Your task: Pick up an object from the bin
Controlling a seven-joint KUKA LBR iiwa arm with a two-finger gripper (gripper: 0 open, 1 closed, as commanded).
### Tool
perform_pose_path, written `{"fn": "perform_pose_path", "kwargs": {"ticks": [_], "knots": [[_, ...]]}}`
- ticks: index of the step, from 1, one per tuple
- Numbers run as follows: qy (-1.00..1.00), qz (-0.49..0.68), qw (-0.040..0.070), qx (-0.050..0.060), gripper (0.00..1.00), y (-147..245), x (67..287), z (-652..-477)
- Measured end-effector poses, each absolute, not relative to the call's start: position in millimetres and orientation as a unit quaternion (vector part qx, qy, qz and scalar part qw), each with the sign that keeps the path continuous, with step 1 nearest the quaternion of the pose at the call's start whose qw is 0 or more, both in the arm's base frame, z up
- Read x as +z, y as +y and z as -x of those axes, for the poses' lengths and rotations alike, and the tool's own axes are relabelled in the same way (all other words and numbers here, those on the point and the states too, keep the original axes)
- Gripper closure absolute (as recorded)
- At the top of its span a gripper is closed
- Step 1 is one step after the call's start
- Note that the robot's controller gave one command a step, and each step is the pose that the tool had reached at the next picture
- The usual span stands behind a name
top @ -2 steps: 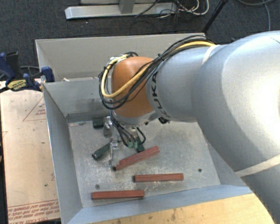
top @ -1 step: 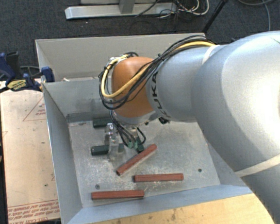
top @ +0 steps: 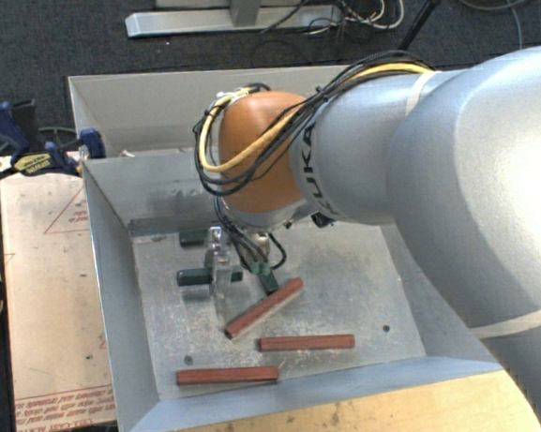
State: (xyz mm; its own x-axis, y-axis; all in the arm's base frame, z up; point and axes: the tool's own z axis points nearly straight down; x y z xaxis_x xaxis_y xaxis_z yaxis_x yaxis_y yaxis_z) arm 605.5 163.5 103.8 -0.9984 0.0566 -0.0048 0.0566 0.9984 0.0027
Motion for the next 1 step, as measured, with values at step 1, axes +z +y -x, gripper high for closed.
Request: {"fn": "perform_pose_path", "kwargs": {"ticks": [1], "knots": [[1.0,-0.028,0.004,0.002,1.0,164.2,165.5,-607.6]]}}
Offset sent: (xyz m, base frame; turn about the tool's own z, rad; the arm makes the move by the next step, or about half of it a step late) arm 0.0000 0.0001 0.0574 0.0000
